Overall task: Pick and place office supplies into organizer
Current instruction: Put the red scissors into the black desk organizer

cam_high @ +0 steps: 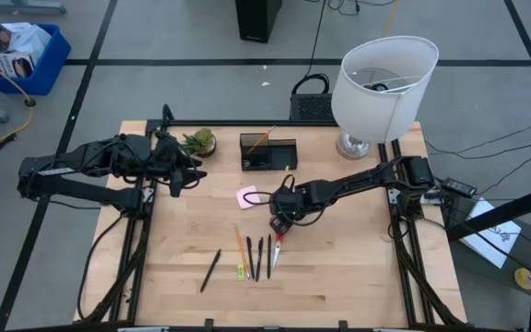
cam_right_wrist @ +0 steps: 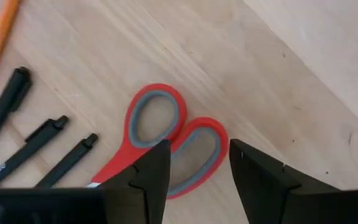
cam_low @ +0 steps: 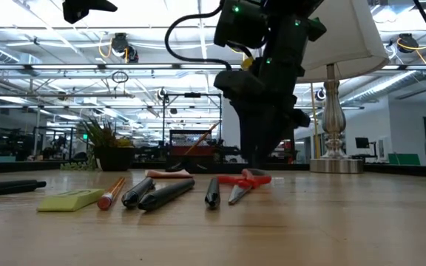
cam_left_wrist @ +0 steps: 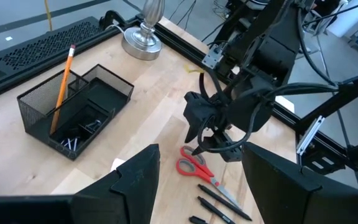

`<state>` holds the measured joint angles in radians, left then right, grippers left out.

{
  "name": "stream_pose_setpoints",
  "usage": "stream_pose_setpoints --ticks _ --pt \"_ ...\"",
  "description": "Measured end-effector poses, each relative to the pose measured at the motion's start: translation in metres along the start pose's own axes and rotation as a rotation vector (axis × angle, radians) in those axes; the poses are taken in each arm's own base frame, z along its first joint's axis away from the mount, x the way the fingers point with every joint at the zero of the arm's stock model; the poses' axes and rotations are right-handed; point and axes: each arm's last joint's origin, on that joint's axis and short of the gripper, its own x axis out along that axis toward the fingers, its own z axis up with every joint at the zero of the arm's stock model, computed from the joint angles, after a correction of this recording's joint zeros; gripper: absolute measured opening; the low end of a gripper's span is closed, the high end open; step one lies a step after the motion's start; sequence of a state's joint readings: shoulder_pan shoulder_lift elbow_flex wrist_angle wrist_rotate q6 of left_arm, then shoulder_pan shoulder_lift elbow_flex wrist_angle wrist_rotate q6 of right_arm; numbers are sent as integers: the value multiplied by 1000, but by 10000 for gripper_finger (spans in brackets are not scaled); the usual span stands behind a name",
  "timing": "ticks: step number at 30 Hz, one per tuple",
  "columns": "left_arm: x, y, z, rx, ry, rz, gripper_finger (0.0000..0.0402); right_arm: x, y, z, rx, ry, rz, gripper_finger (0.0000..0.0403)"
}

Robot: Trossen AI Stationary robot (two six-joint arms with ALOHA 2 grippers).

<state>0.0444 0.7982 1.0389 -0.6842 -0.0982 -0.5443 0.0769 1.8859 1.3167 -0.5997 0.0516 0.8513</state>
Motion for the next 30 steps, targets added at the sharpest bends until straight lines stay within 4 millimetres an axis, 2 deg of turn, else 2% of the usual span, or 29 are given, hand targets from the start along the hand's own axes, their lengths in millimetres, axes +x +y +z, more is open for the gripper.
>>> stream_pose_setpoints --ticks 12,19,30 --pt "0 0 0 0 1 -1 232 0 -4 -4 -41 11 -63 155" --pt "0 0 0 -2 1 -1 232 16 -1 -6 -42 28 -69 155" --pt "0 0 0 -15 1 -2 232 18 -4 -7 -76 14 -89 155"
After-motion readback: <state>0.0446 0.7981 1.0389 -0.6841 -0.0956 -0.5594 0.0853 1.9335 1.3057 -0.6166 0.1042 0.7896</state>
